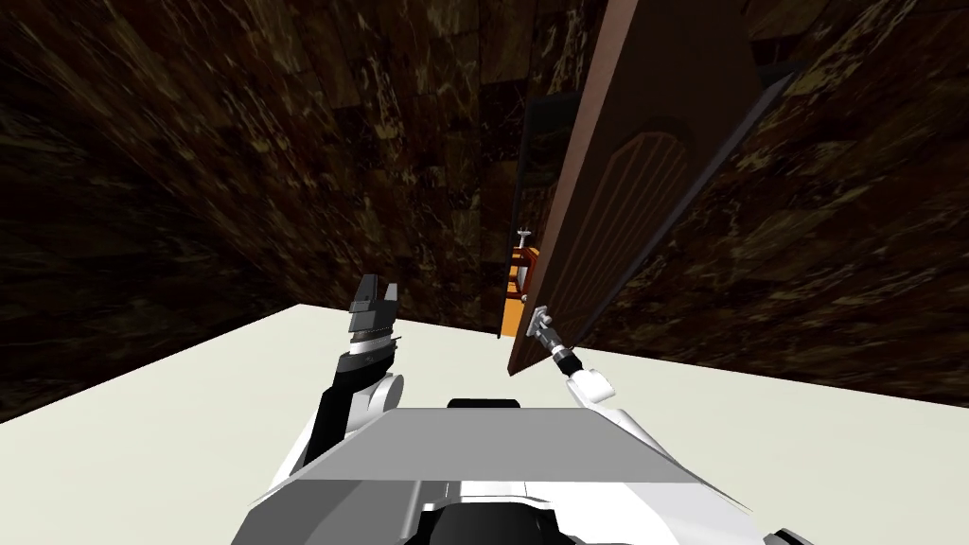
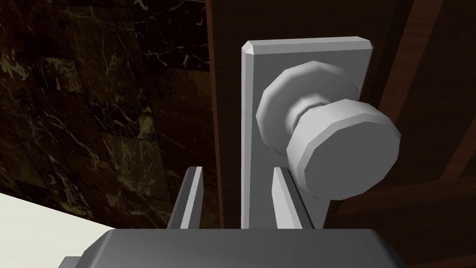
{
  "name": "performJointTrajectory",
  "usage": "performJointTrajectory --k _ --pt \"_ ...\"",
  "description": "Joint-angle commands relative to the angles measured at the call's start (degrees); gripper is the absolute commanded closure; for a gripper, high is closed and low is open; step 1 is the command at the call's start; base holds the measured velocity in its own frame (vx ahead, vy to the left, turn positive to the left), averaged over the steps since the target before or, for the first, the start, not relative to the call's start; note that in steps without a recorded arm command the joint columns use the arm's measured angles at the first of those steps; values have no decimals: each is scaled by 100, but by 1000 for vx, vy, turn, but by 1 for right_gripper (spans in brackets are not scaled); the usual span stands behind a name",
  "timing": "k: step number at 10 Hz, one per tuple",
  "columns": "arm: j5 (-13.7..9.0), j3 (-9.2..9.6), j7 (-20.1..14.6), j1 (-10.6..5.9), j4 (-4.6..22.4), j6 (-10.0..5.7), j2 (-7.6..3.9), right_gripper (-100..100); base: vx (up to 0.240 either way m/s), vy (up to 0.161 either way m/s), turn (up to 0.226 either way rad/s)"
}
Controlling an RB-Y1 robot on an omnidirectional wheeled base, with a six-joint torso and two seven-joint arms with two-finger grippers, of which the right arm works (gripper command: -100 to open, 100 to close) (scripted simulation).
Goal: Pull the door open
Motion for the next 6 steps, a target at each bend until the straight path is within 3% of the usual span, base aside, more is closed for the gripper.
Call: performJointTrajectory --k 1,2,6 --pt "0 0 0 0 0 0 0 -100 -83 -27 28" --pt "-85 31 -124 -80 -39 -148 -152 -100 -36 -27 99" --pt "-222 11 -291 -226 -119 -387 -393 -100 5 -51 50"
